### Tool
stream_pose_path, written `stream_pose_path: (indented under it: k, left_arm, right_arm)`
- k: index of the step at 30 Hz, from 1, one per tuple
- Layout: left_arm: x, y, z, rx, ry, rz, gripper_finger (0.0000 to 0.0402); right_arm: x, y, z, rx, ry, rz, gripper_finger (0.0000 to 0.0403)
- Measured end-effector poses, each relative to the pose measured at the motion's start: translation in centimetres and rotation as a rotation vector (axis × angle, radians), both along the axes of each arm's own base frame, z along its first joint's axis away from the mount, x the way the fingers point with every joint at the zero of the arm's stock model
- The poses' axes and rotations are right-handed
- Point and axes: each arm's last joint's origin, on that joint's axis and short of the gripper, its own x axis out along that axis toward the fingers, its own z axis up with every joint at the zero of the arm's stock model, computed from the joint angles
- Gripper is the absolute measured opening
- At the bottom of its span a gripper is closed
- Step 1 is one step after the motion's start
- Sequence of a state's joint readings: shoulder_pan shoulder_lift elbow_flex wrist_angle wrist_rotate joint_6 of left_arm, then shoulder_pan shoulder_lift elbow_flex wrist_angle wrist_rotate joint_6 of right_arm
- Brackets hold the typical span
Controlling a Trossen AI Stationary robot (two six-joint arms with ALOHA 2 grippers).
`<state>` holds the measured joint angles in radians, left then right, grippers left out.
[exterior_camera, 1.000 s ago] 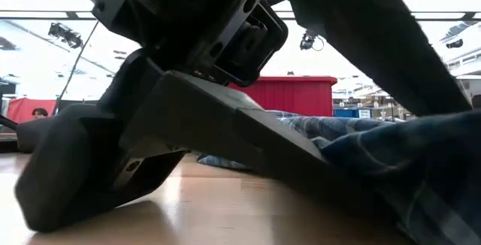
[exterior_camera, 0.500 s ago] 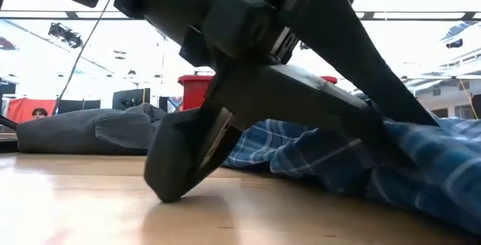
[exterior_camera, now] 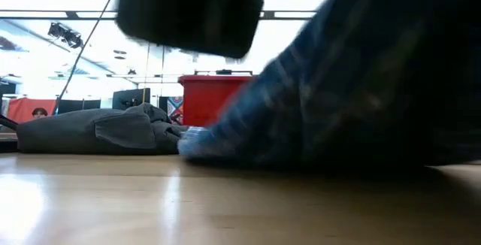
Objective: Fold Laundry from Bin
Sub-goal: Fold the plaid pants
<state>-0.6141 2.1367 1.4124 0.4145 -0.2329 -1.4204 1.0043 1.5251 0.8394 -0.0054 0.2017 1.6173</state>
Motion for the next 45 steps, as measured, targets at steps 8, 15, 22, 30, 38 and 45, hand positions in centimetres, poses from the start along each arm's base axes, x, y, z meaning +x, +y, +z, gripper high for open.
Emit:
stream_pose_path:
  k: [8, 15, 22, 30, 38, 45]
  left_arm:
    - [-1.9, -2.9, 2.9, -0.145, -0.012, -0.007, 0.0001]
    - [-0.4, -1.8, 5.6, -0.059, -0.042, 0.092, 0.0001]
    - [1.0, 1.7, 5.1, -0.081, 0.084, 0.277, 0.0003]
    - [0.7, 2.9, 5.9, -0.034, 0.112, 0.367, 0.0002]
    - [-3.3, 5.4, 7.2, 0.128, 0.353, 0.585, 0.0001]
    - [-3.2, 10.5, 7.8, 0.281, 0.487, 0.663, 0.0001]
  right_arm:
    - [-1.4, -0.9, 4.2, 0.132, -0.060, 0.038, 0.0001]
    - [-1.2, -3.7, 6.5, 0.081, -0.094, -0.005, 0.0000]
    - [-0.2, -7.7, 6.7, -0.034, -0.007, 0.018, 0.0000]
    - [0.8, -10.2, 6.0, -0.164, 0.042, 0.057, 0.0000]
    - [3.4, -14.3, 5.8, -0.252, 0.024, 0.010, 0.0000]
    - [5.2, -18.8, 5.6, -0.312, 0.030, -0.083, 0.0000]
